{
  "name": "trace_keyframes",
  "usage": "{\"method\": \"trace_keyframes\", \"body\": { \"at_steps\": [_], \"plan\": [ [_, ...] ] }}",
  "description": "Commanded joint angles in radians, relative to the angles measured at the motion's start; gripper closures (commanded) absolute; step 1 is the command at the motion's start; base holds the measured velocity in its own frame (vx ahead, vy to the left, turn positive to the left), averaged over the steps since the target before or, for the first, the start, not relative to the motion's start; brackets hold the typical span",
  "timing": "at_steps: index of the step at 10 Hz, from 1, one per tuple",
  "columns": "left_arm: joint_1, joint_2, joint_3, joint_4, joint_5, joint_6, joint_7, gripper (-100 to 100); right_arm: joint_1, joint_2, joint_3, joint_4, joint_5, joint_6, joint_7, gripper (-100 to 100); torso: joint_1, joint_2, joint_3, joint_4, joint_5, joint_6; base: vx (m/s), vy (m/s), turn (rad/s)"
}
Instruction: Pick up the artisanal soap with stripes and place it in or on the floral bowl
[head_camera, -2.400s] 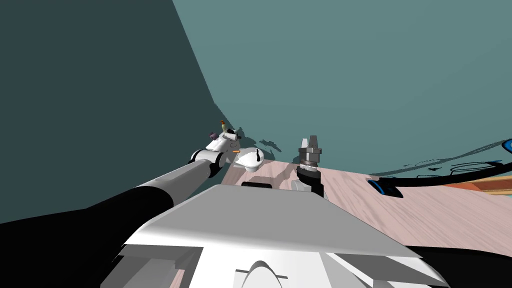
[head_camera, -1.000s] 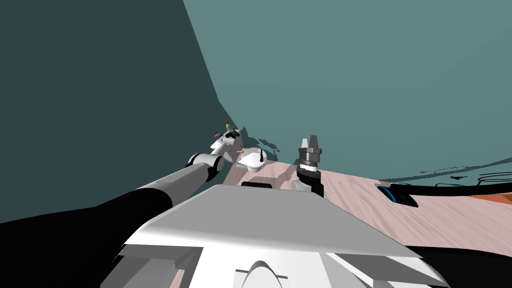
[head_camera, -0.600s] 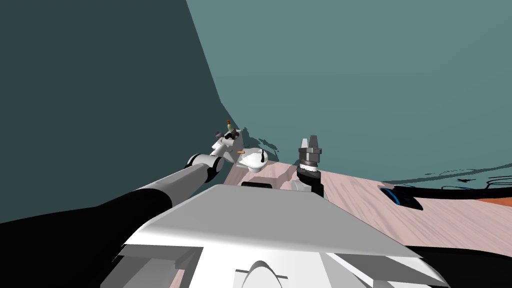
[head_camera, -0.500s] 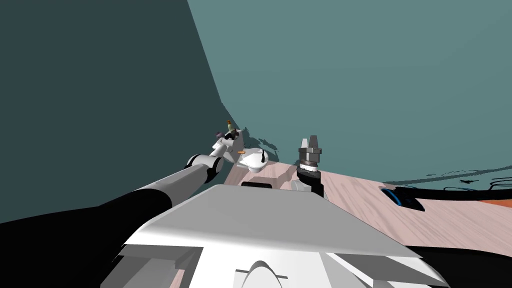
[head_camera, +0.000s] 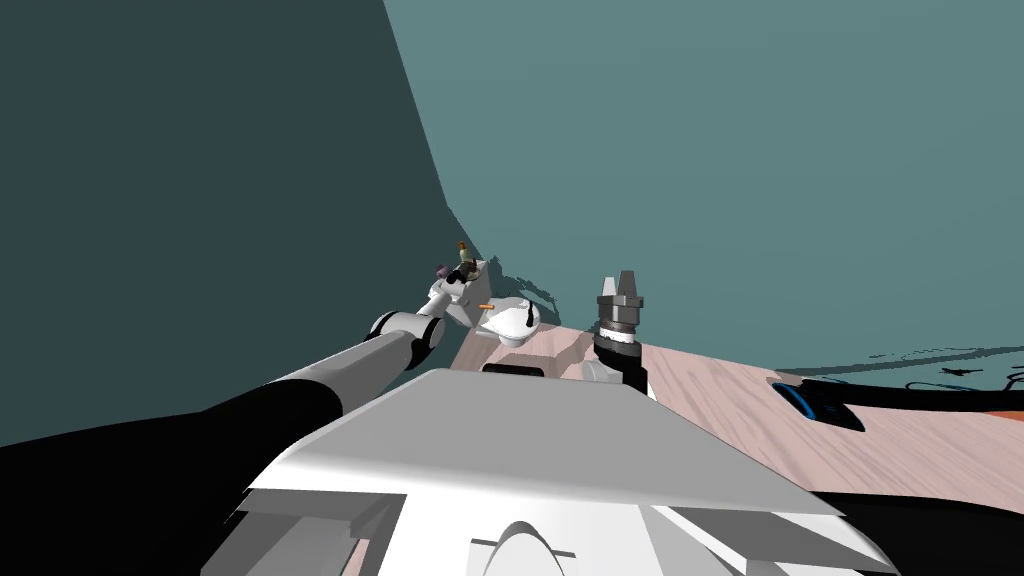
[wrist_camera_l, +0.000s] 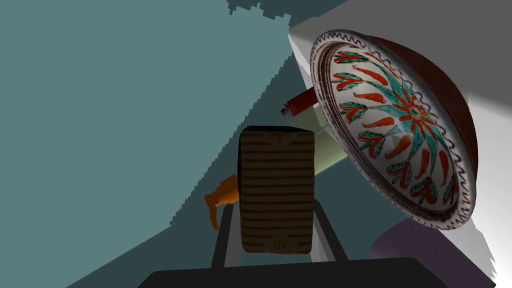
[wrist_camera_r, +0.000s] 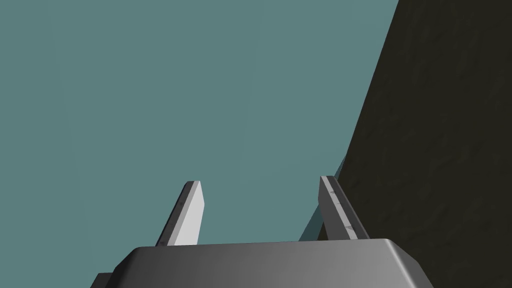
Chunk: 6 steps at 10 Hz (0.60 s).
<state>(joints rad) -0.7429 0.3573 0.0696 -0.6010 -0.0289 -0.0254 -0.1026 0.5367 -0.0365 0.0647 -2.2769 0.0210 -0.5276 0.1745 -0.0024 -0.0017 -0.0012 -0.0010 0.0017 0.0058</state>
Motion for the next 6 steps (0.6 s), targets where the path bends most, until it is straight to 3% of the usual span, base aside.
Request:
{"method": "trace_keyframes", "body": {
  "at_steps": [1,2,6],
  "plan": [
    [0.026,0.004,0.0,0.001,-0.009,-0.05,-0.019,100,0.0,0.0,0.0,0.0,0.0,0.0,0.0,0,0.0,0.0,0.0,0.0,0.0,0.0,0.063,0.084,0.026],
    [0.043,0.008,-0.002,0.002,-0.013,-0.087,-0.029,100,0.0,0.0,0.0,0.0,0.0,0.0,0.0,0,0.002,-0.001,-0.001,0.0,0.0,0.0,0.07,0.099,0.022],
    [0.084,0.018,-0.004,0.003,-0.018,-0.156,-0.058,100,0.0,0.0,0.0,0.0,0.0,0.0,0.0,0,0.0,-0.001,-0.001,-0.001,0.0,0.0,0.044,0.058,0.005]
  ]
}}
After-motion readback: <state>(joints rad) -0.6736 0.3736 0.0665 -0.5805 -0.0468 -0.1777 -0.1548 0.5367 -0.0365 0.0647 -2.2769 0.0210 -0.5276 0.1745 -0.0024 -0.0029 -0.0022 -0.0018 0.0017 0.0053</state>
